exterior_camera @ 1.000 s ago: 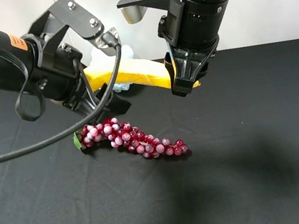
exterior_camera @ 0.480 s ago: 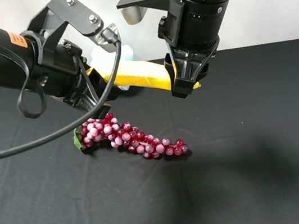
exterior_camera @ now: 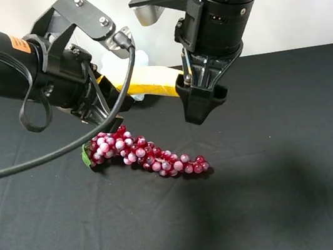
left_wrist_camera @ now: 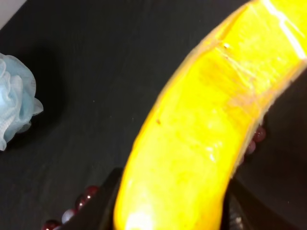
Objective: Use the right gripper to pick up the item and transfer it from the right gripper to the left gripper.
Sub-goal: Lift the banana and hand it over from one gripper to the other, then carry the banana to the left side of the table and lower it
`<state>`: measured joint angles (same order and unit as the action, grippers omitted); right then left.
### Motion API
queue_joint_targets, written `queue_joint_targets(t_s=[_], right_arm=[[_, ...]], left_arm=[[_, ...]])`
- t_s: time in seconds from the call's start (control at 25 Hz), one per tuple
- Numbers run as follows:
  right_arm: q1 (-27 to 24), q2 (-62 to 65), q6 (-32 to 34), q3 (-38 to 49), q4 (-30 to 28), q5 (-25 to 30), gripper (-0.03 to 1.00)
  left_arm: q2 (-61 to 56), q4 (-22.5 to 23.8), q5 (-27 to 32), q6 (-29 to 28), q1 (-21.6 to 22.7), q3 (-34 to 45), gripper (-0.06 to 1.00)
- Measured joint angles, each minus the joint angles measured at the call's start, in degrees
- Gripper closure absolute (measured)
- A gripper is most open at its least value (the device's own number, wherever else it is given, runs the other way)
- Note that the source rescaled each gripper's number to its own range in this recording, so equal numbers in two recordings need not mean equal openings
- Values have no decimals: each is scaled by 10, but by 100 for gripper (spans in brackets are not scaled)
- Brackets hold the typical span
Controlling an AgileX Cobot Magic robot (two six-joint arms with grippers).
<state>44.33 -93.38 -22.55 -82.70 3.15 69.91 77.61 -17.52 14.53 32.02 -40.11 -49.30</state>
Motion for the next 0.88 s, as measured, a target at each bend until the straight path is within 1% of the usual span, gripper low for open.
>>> queue_joint_targets(t_s=[0.08, 0.2, 0.6, 0.72, 0.88], right_arm=[[0, 0, 2, 0, 0, 0, 0], [0, 7, 4, 0, 0, 0, -3], [0, 82, 52, 0, -2, 0, -3], [0, 118, 71, 20, -20, -2, -3], [0, 183, 109, 82, -62, -2, -3]], left_arm=[[0, 0, 0, 0, 0, 0, 94], [0, 0, 0, 0, 0, 0, 94], [0, 0, 0, 0, 0, 0, 94], [0, 0, 0, 0, 0, 0, 94], [0, -1, 0, 0, 0, 0, 94]])
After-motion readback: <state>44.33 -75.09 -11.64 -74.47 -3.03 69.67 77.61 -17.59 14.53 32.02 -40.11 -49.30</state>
